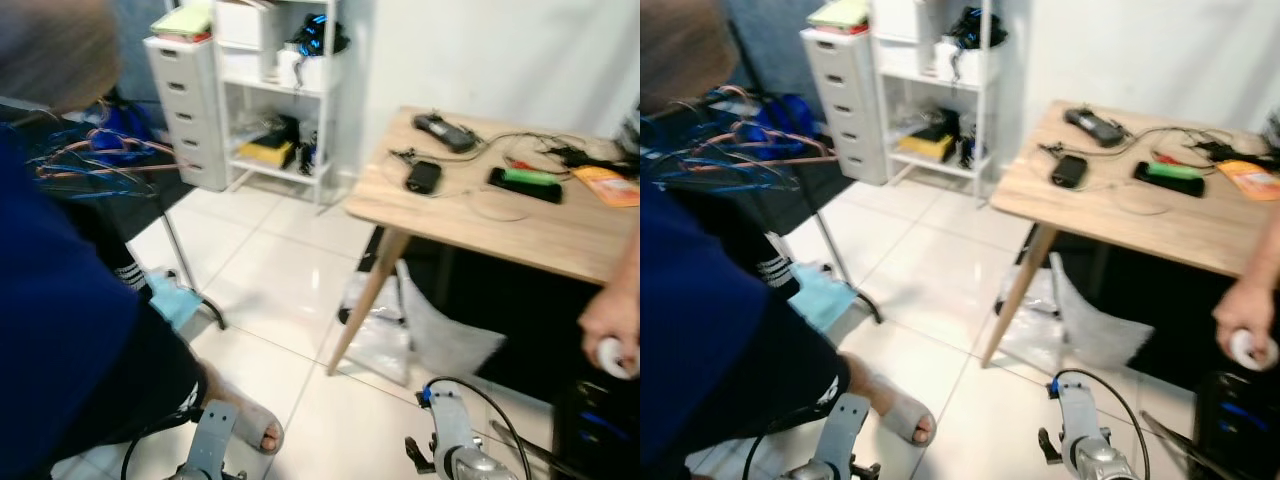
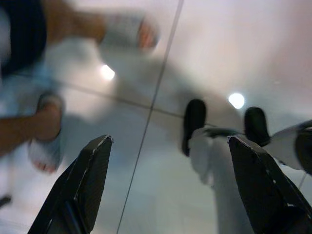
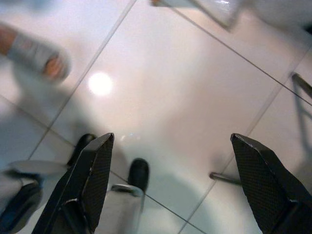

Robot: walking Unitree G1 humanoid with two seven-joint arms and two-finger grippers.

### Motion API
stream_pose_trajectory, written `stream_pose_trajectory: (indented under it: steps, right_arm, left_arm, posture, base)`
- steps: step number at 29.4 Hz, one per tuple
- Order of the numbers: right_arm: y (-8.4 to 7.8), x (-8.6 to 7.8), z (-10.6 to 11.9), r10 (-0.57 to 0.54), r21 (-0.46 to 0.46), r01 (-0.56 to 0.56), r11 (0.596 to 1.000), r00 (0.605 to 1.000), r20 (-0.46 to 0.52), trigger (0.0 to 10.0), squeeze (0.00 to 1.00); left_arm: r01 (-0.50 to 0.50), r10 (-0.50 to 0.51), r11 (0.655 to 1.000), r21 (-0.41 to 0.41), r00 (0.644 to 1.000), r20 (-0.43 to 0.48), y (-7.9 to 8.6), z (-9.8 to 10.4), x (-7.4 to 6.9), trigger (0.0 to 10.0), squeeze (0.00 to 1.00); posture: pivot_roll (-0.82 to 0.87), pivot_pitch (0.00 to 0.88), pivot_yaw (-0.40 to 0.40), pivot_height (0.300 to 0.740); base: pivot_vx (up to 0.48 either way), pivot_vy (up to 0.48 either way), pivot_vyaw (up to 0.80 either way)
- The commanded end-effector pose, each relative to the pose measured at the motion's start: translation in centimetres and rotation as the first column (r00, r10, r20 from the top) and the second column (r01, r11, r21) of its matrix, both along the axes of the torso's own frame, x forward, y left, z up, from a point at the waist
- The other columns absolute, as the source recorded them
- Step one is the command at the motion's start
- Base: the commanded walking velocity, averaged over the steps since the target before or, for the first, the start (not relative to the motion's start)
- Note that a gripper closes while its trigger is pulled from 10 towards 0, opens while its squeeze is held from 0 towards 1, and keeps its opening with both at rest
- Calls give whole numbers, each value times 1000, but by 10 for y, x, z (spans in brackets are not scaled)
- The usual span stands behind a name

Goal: Hang hanger

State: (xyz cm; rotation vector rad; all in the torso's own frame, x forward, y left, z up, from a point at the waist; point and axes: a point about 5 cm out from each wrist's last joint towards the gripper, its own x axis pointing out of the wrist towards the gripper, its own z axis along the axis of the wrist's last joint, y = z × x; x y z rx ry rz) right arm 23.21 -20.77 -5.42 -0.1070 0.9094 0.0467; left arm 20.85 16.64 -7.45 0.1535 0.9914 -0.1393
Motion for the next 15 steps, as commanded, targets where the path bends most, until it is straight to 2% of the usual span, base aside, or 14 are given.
stream_pose_trajectory:
  steps: [1,7,11,15]
  right_arm:
    - [1,-1,-1,-6,8,6,1000,1000,0,10000,0]
    - [0,-1,-1,-7,2,7,1000,1000,-1,10000,0]
    - [0,-1,-1,-38,3,38,999,999,1,10000,0]
    - [1,-1,-1,-4,10,4,1000,1000,3,10000,0]
  left_arm:
    - [1,-1,1000,8,1000,-2,2,-1,-2,10000,0]
    - [19,-20,999,26,1000,18,3,0,0,10000,0]
    - [33,-36,998,55,999,41,4,2,2,10000,0]
    - [39,-42,997,63,998,50,4,2,3,10000,0]
  posture:
    - [-6,67,-19,740]
    - [-4,69,-19,740]
    - [-4,69,-19,740]
    - [-4,70,-18,740]
  base:
    - [0,0,794]
    - [0,0,782]
    - [0,0,0]
    - [0,0,120]
